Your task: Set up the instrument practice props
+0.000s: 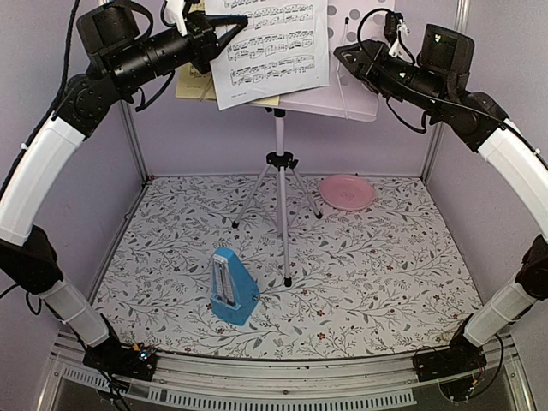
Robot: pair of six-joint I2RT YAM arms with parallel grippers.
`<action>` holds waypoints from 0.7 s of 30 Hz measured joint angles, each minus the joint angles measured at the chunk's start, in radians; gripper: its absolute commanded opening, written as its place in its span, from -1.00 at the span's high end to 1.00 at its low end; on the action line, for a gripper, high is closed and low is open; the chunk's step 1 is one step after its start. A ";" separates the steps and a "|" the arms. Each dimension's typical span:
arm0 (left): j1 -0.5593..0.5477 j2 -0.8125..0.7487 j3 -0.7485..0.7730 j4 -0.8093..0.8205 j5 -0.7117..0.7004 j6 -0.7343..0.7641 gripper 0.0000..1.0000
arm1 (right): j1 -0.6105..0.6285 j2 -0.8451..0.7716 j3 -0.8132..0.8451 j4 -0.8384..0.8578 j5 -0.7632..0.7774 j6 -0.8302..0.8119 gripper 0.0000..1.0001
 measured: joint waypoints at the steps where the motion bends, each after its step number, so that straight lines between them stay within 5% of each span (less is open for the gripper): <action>1: 0.000 0.001 0.000 0.000 0.000 0.002 1.00 | 0.000 0.000 -0.007 0.004 0.000 0.002 0.30; 14: 0.000 0.039 0.037 0.001 0.004 0.016 1.00 | 0.005 0.000 -0.016 0.038 -0.017 0.018 1.00; 21: 0.000 0.053 0.056 0.002 0.002 0.016 1.00 | 0.005 -0.008 -0.055 0.090 -0.017 0.003 1.00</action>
